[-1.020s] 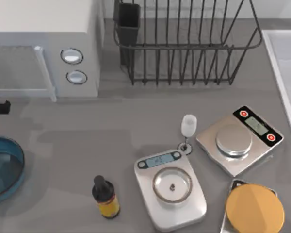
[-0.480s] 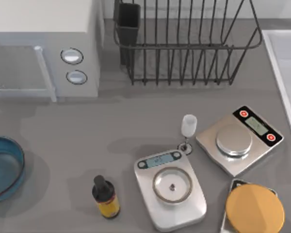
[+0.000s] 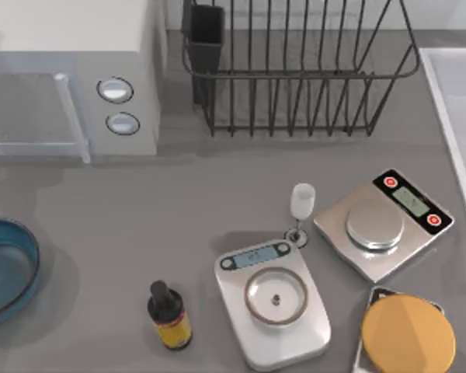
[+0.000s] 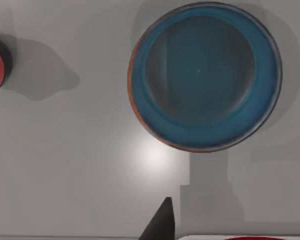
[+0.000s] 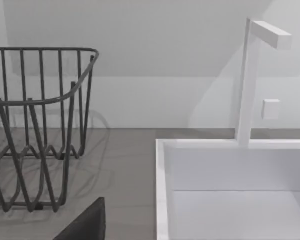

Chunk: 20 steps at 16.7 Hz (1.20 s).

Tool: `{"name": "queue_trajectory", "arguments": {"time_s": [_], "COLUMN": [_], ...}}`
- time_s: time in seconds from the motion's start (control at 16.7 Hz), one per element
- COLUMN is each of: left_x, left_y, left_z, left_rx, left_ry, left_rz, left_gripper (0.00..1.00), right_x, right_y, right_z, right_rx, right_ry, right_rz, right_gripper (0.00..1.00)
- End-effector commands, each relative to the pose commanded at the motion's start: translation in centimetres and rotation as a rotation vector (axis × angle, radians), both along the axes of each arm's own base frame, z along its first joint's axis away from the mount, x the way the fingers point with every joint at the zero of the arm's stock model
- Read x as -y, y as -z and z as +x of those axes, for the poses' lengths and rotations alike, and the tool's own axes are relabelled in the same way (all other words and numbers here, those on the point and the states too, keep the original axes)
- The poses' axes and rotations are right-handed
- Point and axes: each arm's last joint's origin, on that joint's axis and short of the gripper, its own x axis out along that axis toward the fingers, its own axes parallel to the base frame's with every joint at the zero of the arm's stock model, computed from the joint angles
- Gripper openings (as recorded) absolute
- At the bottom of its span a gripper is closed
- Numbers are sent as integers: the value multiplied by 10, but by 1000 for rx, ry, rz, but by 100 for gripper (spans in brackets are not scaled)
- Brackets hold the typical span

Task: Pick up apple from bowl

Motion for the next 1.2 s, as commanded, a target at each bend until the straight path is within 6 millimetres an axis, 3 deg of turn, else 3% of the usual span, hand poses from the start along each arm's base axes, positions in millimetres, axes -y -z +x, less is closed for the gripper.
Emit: {"name": "queue_trajectory", "arguments": {"time_s": [0.18, 0.3, 0.42, 0.6, 0.72, 0.84, 1.02, 1.2], "left_x": [3, 19, 51, 130, 189, 236, 272, 273], "left_y": [2, 9, 21, 48, 69, 88, 105, 106], "left_z": [4, 19, 40, 64, 68, 65, 59, 59], "left_rx": [0, -7, -16, -27, -31, -32, -30, -30], "left_ry": [-3, -4, -4, -1, 1, 0, -1, -1], "left_rz": [0, -4, -7, -11, -12, -14, -18, -18], "left_gripper": [0, 0, 0, 0, 0, 0, 0, 0], "right_x": [0, 0, 0, 0, 0, 0, 0, 0], "right_y": [0, 0, 0, 0, 0, 0, 0, 0], "right_z": [0, 0, 0, 0, 0, 0, 0, 0], "right_rx": [0, 0, 0, 0, 0, 0, 0, 0], "right_ry": [0, 0, 0, 0, 0, 0, 0, 0], "right_rz": [0, 0, 0, 0, 0, 0, 0, 0], "right_gripper": [100, 100, 100, 100, 100, 100, 100, 100]}}
